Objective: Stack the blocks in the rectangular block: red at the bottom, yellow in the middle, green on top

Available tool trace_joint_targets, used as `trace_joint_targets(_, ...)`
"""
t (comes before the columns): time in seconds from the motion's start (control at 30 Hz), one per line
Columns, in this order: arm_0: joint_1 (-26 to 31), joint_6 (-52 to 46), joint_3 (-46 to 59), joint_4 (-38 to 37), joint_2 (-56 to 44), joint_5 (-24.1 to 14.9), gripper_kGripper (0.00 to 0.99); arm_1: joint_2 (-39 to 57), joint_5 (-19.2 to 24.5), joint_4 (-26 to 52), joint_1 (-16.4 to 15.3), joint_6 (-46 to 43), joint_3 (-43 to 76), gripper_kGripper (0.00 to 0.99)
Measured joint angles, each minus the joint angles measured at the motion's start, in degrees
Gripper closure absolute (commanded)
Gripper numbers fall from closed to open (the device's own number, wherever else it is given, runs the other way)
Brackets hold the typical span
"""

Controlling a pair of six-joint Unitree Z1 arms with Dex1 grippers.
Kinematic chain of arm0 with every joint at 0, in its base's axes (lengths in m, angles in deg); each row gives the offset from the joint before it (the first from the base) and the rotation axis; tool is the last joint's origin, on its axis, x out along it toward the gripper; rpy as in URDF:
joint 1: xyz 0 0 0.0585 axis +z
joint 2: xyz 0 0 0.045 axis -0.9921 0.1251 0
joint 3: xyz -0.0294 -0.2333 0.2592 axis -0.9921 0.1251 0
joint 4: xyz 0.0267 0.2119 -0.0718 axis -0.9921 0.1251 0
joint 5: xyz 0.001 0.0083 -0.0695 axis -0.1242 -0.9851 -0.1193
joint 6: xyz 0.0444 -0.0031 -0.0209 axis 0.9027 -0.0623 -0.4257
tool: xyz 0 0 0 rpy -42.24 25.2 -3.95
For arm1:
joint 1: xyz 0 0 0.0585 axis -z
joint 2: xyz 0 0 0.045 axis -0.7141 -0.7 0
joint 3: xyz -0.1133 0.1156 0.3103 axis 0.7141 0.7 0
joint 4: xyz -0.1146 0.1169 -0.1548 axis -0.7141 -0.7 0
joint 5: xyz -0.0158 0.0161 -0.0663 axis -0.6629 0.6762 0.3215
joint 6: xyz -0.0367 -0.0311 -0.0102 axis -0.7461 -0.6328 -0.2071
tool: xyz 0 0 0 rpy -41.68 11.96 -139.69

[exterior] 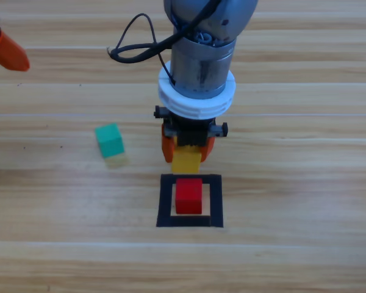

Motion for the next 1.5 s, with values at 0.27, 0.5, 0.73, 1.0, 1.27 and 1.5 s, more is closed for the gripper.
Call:
trace_joint_targets(0.27, 0.97, 2.24, 0.00, -0.07, 0.02, 1.40, 0.000, -1.12, 0.00, 0.00, -0.01, 2.18, 0.00, 0.990)
trace_joint_targets(0.5, 0.98, 1.21, 0.31, -1.04, 0.03, 1.98, 0.000, -1.40, 0.00, 0.00, -0.02, 2.48, 0.02, 0.990)
trace_joint_targets(0.73, 1.00, 1.18, 0.86, -2.24, 0.02, 3.79, 0.000, -1.40, 0.00, 0.00, -0.02, 2.67, 0.94, 0.990)
trace_joint_targets(1.0, 1.08, 1.26, 0.85, -2.24, 0.02, 4.77, 0.000, -1.41, 0.00, 0.00, -0.03, 2.67, 1.33, 0.990)
trace_joint_targets(1.27, 1.29, 1.25, 0.85, -2.35, 0.02, 5.44, 0.000, -1.91, 0.00, 0.00, -0.03, 2.67, 1.33, 0.990)
trace_joint_targets(1.5, 1.30, 1.23, 0.86, -2.54, 0.02, 6.23, 0.000, -2.11, 0.00, 0.00, -0.03, 2.67, 1.33, 0.990)
